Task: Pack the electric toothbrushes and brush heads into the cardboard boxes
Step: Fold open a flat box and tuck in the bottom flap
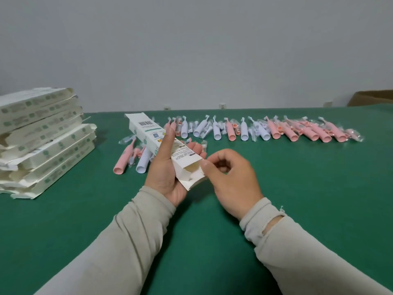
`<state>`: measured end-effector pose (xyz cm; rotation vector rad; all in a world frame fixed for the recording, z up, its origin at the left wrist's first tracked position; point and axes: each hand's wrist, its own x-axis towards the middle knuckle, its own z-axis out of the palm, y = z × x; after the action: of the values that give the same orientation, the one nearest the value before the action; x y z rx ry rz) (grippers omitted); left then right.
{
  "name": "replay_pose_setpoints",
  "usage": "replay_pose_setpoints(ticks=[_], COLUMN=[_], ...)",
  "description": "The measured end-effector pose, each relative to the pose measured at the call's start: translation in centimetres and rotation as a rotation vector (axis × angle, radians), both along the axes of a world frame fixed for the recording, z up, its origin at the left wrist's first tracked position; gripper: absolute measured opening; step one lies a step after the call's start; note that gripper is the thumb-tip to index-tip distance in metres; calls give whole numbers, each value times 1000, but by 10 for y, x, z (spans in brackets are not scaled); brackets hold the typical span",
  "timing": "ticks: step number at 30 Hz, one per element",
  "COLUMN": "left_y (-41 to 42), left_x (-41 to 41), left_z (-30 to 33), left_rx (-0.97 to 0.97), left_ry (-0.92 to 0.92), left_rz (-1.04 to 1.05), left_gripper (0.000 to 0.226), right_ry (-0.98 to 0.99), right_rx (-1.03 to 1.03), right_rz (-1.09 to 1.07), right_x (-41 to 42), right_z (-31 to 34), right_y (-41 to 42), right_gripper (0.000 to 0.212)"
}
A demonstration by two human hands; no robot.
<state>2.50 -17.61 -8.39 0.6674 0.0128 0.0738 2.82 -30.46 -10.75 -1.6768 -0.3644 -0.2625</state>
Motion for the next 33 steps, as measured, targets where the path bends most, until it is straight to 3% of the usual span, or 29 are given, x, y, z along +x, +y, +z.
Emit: replay_pose_setpoints(ticks=[6, 15, 18, 24, 28, 33], left_y=[4, 6, 6, 3, -2, -8], left_x=[5, 7, 8, 9, 5, 0], left_z=[-7, -11, -11, -13, -14, -9], left_rx=[-71, -28, -45, -29, -42, 3], left_ry=[11, 49, 42, 82, 39, 25], left_rz=[-27, 11, 9, -36, -129, -107], left_gripper=[87, 91, 90, 97, 75, 66], right_ry=[-65, -176, -203, -210, -202, -187], right_rx=[65, -53, -86, -119, -66, -96], right_rz=[64, 148, 152, 74, 39, 34], right_x=[-4, -15, -16, -12, -10, -8], right_z=[1, 6, 7, 2, 2, 1], right_y=[1, 0, -2, 0, 2, 2], right_gripper=[23, 9, 20, 16, 15, 16])
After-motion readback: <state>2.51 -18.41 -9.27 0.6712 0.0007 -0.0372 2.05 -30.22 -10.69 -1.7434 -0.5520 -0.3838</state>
